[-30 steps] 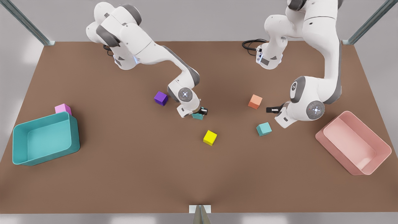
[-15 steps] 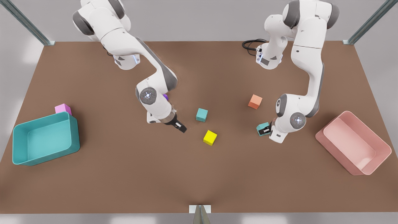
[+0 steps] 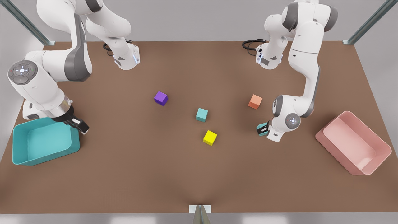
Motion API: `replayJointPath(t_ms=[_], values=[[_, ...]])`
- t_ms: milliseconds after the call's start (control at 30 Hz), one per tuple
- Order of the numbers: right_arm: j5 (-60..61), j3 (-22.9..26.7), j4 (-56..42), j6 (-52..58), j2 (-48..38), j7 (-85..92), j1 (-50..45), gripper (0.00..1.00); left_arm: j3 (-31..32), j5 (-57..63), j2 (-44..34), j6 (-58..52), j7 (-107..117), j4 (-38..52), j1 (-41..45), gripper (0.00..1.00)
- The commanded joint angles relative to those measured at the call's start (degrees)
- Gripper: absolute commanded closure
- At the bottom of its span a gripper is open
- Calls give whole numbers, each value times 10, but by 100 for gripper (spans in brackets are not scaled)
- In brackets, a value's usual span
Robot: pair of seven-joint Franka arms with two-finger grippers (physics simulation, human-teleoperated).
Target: Stack the two blue cubes on top of each other
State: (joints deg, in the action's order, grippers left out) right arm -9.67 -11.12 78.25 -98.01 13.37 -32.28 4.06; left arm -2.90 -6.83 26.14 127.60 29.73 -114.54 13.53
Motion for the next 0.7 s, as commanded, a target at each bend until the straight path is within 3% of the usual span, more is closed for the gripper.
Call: replayJointPath(t_ms=[0, 333, 367, 400, 567, 667], values=[[-5, 1, -3, 57, 0, 336, 2, 0, 0, 1, 7, 4, -6, 0, 0, 0], [-3, -1, 2, 59, 4, 330, -2, 0, 0, 1, 45, 41, -12, 1, 0, 0], [-3, -1, 2, 59, 4, 330, -2, 0, 0, 1, 45, 42, -12, 1, 0, 17], [-3, -1, 2, 59, 4, 331, -2, 0, 1, 1, 44, 42, -12, 1, 0, 44], [-3, -2, 4, 59, 4, 332, -4, 0, 4, 5, 31, 39, -28, 10, 17, 45], [-3, -2, 5, 59, 5, 332, -4, 0, 22, 6, 31, -127, -28, 112, 28, 42]])
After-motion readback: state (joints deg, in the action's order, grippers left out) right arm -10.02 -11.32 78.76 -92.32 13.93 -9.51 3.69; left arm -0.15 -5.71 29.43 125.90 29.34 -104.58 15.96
